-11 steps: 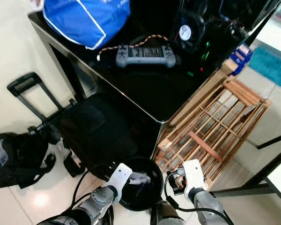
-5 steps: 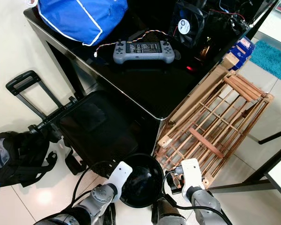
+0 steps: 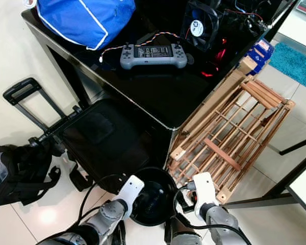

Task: Picking trash to rubbish bin

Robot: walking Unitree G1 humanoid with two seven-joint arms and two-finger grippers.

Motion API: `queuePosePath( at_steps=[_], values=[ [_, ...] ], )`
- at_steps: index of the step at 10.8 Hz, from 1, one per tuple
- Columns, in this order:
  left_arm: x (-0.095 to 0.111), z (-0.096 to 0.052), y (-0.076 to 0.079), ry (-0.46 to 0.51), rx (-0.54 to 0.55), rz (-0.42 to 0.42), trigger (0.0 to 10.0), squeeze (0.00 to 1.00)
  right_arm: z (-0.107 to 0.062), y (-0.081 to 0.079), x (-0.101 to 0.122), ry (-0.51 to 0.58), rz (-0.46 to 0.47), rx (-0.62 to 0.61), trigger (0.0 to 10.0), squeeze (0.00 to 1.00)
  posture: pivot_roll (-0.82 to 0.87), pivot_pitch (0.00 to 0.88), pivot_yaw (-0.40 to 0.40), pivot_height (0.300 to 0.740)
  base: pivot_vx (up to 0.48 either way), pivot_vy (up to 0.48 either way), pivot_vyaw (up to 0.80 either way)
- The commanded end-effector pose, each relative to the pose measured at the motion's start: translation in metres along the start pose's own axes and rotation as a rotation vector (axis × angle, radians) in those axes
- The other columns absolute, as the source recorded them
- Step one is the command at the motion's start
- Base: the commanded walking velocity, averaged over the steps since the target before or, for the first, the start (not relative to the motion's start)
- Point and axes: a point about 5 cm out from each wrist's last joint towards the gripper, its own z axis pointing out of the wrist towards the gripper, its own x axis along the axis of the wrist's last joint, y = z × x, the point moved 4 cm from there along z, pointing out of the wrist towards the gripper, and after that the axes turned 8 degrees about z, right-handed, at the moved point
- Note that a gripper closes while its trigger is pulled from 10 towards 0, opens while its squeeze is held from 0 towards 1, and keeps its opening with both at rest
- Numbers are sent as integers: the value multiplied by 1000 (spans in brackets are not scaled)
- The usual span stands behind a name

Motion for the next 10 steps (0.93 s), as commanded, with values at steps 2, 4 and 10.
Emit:
queuePosePath(
  at_steps=[2,4,10],
  values=[
    [-4,-1,-6,-10,23,-6,10000,0,3,9,-1,-7,0,-44,10000,0,-104,256,-17,740,0,0,0],
    [-7,-4,-27,16,86,-38,10000,0,10,12,6,4,-2,-61,10000,0,-83,222,-8,740,0,0,0],
    [-32,-28,-97,50,318,-82,10000,0,35,10,25,41,-12,-68,10000,0,-32,98,38,740,0,0,0]
  ],
)
